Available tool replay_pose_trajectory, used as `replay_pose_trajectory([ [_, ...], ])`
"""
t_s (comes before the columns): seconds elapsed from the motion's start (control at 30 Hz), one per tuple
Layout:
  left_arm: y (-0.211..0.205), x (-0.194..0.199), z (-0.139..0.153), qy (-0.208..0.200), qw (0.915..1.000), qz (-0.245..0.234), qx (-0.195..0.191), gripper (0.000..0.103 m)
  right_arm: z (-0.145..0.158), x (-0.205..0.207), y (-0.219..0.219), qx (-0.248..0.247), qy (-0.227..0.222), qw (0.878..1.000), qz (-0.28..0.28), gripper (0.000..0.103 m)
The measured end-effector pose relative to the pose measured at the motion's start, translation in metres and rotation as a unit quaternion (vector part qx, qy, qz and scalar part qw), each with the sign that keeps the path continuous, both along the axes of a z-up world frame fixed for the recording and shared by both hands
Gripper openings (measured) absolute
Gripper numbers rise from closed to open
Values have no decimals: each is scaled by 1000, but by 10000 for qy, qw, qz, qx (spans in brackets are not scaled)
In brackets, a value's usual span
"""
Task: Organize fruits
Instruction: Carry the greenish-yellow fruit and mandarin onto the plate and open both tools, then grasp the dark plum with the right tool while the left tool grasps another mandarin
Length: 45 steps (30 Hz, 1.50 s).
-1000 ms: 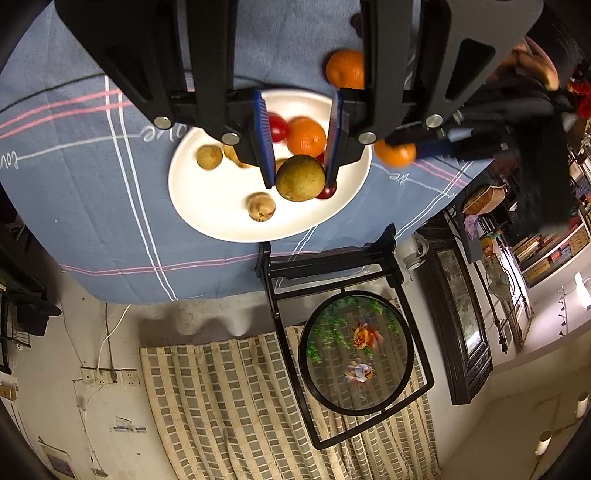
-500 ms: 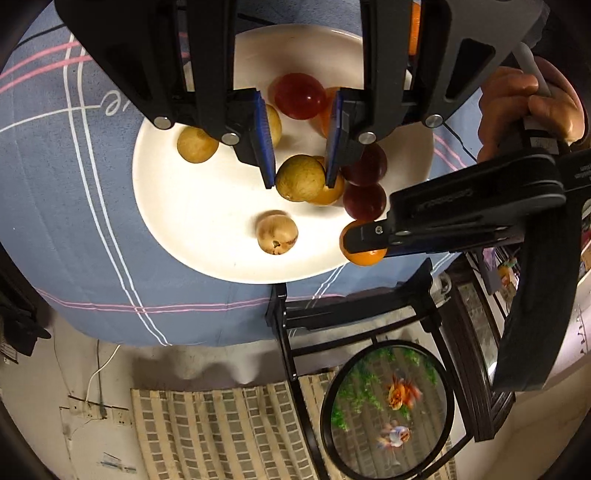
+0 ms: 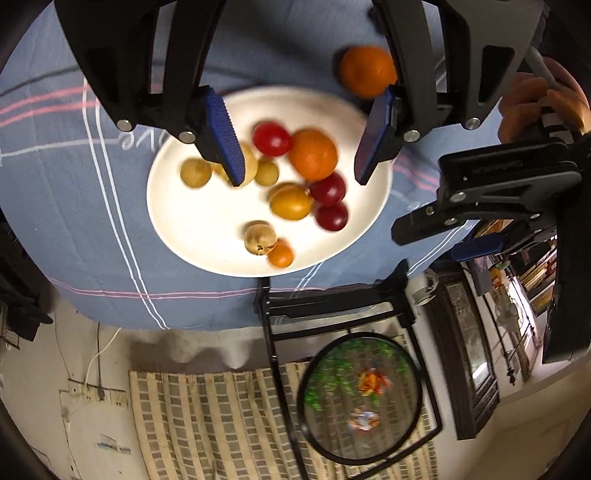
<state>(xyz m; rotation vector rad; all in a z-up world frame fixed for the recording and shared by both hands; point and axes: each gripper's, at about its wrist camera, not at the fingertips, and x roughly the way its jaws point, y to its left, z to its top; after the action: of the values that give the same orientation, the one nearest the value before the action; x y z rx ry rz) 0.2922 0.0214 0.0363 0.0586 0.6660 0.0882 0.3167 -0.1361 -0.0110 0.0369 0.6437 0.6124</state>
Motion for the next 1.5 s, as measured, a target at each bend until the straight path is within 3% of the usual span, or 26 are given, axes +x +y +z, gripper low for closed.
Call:
replay_pose_trajectory([
  [0.2, 13, -61, -24, -57, 9995, 180, -260, 101, -13, -35, -6, -123, 122, 9998, 111, 62],
  [0.33, 25, -82, -47, -22, 9991, 243, -341, 101, -20, -48, -4, -209, 398, 9987, 245, 62],
  [0.43, 36, -86, -55, 174, 9980, 504, -326, 101, -26, -61, 2, -139, 714, 9951, 672, 62],
  [0.63, 57, -89, -53, 129, 9932, 987, -597, 101, -41, -84, 37, -991, 643, 9846, 1286, 62],
  [0.8, 63, -92, -53, 180, 9907, 1022, -877, 101, -53, -96, 53, -1437, 490, 9784, 1405, 52],
  [1.1, 54, -96, -49, 38, 9930, 934, -724, 101, -63, -90, 57, -1568, 588, 9764, 1367, 32],
  [1.2, 55, -95, -50, 50, 9930, 949, -706, 101, -58, -90, 51, -1432, 564, 9791, 1329, 30],
  [1.37, 47, -96, -51, 49, 9954, 625, -726, 100, -31, -76, 13, -564, 527, 9943, 731, 30],
  [1.5, 14, -93, -53, 121, 9969, -262, -737, 97, -17, -67, -15, -80, 513, 9984, 223, 30],
])
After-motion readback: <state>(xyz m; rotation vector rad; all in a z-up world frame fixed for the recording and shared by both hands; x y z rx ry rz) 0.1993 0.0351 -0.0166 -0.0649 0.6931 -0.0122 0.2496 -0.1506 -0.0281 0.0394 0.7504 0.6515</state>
